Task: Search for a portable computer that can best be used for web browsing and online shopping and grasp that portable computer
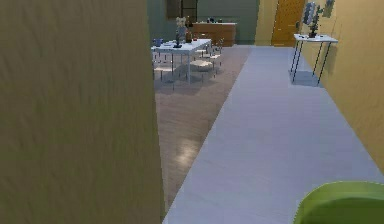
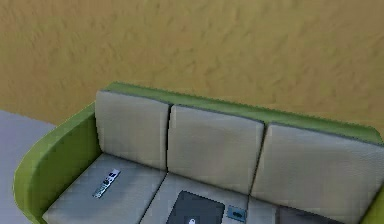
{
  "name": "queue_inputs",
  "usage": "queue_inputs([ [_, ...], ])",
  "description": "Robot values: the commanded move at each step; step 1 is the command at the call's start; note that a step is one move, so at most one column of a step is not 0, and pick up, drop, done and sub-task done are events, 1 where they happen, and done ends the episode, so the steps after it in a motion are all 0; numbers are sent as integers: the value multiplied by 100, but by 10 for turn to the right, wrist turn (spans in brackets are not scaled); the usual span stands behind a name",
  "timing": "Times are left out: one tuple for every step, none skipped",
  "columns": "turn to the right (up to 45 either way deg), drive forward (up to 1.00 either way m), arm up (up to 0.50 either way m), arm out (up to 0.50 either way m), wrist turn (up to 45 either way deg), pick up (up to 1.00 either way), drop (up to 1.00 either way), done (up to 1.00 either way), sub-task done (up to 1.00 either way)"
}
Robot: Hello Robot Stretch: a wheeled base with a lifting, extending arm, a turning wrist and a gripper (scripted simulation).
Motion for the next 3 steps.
queue_inputs([
  [0, 0, 0, 0, 450, 0, 0, 0, 0],
  [0, 0, 0, 0, 300, 0, 0, 0, 0],
  [0, 0, -30, 0, 0, 0, 0, 0, 0],
])
